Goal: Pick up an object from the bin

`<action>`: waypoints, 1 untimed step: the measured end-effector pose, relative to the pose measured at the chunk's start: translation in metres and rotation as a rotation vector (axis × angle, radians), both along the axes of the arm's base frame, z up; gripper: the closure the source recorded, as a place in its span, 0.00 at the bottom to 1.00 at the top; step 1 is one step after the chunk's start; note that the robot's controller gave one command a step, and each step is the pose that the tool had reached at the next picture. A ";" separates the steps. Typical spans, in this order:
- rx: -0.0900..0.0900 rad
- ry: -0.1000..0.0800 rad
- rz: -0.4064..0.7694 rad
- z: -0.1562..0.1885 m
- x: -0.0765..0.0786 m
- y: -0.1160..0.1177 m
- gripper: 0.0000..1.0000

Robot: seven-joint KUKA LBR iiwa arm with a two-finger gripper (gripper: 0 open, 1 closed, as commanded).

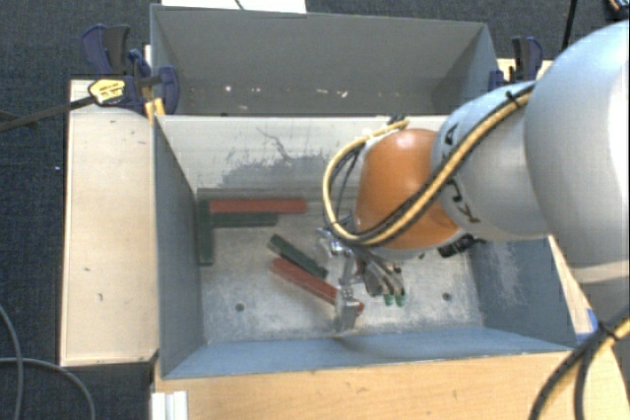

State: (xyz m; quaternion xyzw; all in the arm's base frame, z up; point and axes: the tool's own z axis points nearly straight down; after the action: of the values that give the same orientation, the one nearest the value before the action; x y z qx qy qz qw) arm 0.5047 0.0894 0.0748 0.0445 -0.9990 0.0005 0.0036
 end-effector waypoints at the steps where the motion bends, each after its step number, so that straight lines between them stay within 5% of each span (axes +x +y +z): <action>1: 0.002 -0.008 0.003 0.001 0.004 0.001 1.00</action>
Offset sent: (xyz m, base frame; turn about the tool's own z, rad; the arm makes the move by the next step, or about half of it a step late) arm 0.0000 0.0000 0.0000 0.0000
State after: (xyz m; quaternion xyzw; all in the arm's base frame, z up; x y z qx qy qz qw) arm 0.5085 0.0908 0.0762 0.0458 -0.9990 -0.0001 -0.0005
